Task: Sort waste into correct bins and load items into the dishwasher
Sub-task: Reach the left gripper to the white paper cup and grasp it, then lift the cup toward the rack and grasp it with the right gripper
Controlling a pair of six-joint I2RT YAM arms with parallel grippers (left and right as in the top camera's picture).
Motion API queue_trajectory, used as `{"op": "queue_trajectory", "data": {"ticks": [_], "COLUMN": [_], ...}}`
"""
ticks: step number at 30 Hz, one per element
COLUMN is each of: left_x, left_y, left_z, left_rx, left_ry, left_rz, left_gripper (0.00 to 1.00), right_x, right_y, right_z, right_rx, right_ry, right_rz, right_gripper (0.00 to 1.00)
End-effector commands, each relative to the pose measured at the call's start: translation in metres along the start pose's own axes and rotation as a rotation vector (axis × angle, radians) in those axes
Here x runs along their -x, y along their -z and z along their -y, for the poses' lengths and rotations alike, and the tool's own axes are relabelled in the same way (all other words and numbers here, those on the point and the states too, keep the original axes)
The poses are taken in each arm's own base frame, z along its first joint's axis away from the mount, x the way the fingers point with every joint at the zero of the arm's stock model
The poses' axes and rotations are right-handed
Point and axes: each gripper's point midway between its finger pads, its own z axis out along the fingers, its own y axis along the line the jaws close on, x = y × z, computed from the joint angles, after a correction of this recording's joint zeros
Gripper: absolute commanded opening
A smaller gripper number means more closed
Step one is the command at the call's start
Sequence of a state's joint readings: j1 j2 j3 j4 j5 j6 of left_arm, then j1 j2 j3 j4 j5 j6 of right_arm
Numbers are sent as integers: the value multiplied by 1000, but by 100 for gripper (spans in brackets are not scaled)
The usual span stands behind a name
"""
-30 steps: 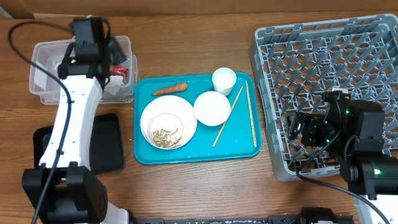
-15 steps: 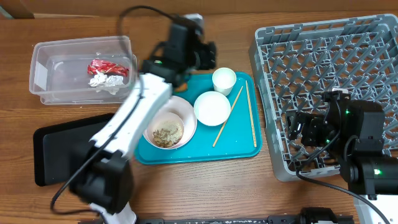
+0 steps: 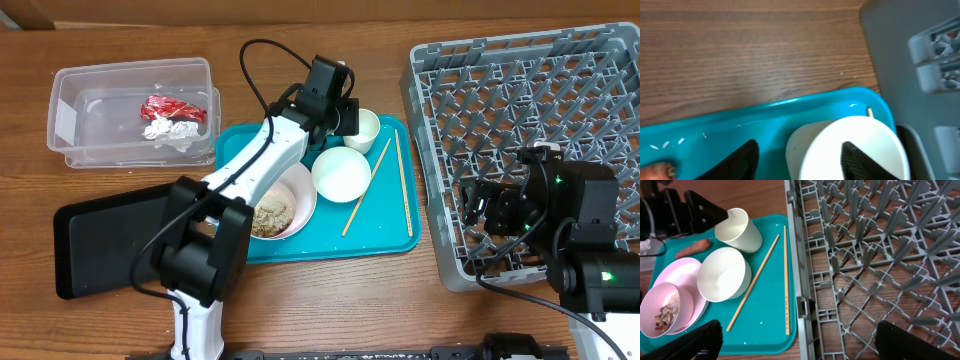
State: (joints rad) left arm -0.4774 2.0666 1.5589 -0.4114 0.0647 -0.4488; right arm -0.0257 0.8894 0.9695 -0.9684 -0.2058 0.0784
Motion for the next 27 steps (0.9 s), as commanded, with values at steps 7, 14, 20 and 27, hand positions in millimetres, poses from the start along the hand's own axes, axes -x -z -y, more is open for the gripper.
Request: {"op": "queue_trajectory", "data": {"ticks": [7, 14, 20, 27], "left_x": [-11, -10, 5, 23], "left_y": [-7, -4, 21, 108], "left_z": [0, -2, 23, 77], "left_rx": [9, 7, -168, -782], "left_ry": [20, 27, 45, 129], "left_rz": [-43, -50, -53, -199], "left_gripper": [17, 4, 4, 4], "right_x": [10, 10, 21, 83], "right_y": [7, 7, 8, 12], "right_z": [-4, -4, -5, -17], "right_rx": [9, 9, 16, 60], "right_ry": [1, 2, 13, 72], "right_rz": [31, 31, 77, 312], "right_gripper": [100, 100, 100, 100]}}
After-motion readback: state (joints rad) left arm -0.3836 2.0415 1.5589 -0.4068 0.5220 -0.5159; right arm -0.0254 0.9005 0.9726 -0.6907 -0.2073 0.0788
